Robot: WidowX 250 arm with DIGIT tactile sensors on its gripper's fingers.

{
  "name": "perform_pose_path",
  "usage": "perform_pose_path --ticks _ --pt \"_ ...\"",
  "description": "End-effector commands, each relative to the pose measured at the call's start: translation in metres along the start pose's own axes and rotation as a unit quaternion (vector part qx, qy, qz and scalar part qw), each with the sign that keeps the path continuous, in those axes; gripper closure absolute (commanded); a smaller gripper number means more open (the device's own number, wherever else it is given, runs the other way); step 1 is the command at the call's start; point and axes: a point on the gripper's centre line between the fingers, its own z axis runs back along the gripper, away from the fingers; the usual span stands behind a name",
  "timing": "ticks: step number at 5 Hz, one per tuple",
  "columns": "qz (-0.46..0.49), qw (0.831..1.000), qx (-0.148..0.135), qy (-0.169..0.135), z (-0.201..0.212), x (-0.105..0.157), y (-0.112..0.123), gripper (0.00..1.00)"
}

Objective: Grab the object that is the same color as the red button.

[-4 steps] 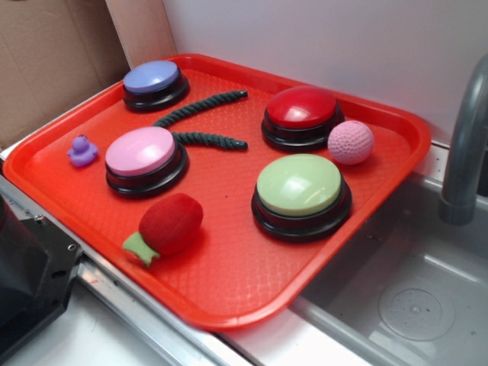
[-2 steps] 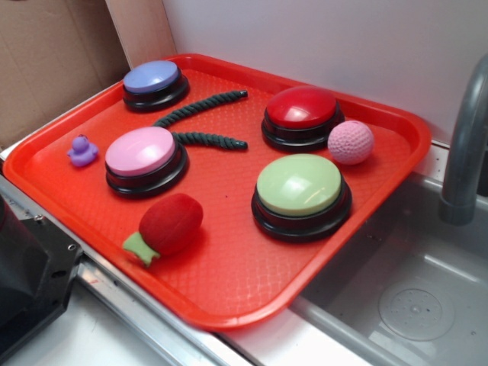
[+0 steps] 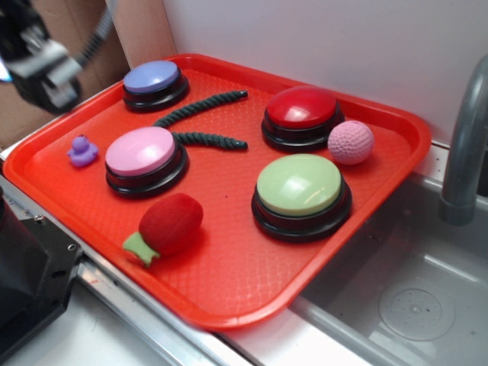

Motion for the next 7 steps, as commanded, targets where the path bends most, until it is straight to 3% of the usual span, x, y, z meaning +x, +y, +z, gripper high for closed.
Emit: perform_pose_path --ticks 1,2,4,5,7 --pt "0.000 0.999 -0.037 0.015 -0.083 0.013 -0.007 0.00" --pt "-0.028 0.999 -0.043 0.008 -0.120 0.035 -0.018 0.00" --pt "-0.074 0.994 -0.062 0.044 -0.153 0.049 -0.049 0.00" --pt "-0.051 0.997 -0.041 0.050 -0.145 0.044 -0.051 1.00" --pt "-0.058 0.996 -0.051 0.034 -0.087 0.046 -0.032 1.00"
